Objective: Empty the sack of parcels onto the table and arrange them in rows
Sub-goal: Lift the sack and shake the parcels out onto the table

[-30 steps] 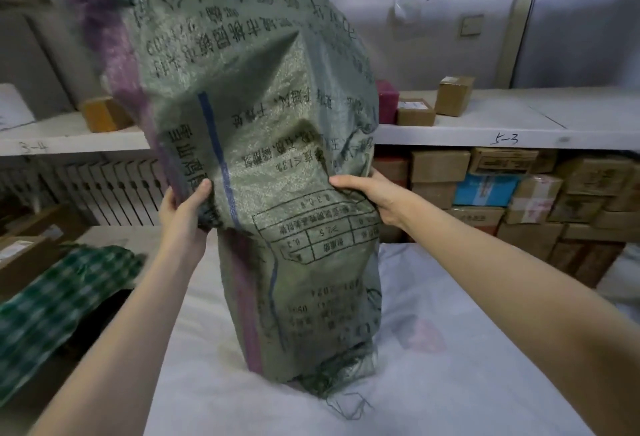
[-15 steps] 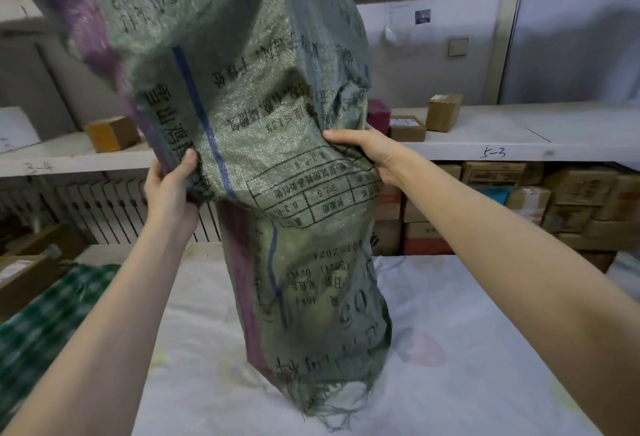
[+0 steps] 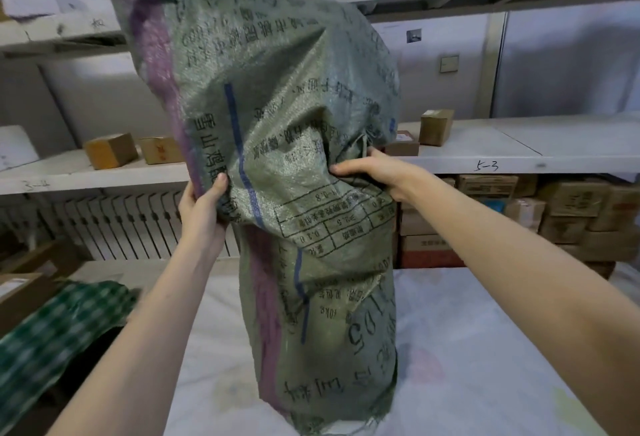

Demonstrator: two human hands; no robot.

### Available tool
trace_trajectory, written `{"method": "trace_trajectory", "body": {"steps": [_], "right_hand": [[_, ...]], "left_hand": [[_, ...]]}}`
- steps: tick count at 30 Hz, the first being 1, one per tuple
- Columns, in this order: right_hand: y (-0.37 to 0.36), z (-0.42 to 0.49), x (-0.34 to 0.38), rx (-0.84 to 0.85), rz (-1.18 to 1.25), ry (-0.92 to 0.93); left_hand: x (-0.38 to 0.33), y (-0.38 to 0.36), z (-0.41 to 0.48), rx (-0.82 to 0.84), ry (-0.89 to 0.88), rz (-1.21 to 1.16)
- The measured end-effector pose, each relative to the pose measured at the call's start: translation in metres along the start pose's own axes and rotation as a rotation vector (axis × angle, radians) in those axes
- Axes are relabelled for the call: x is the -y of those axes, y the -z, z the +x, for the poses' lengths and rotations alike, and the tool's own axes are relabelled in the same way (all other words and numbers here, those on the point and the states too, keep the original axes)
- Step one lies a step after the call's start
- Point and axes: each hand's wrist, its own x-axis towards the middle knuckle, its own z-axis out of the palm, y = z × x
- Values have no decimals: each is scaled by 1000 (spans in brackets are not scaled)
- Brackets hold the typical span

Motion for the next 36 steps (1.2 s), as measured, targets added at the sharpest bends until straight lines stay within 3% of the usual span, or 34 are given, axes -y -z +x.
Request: {"method": "trace_trajectory", "body": {"steps": [5,12,18,22,24,26,30,36], "right_hand": [[5,7,-16,58,-22,-5],[-12,13,-31,166,-184,2],[-10,25,-55,92,44,67],[4,38,-72,-244,191,70],[5,47,-78,-208,94,36],[2,54,-76,-81,-9,46],[-14,68,-67,68,-100,8],[-35,71,-69,103,-172,25]], "left_hand": [[24,6,-2,-69,5,-22],[42,25,2,-347,45,-80],[44,30,9,-435,136,-201],[46,32,13,-438,133,-275],[49,35,12,-416,146,-275],[54,42,7,-288,237,-206],[68,39,-17,-52,442,80],[77,40,-14,-106,478,-73]]}}
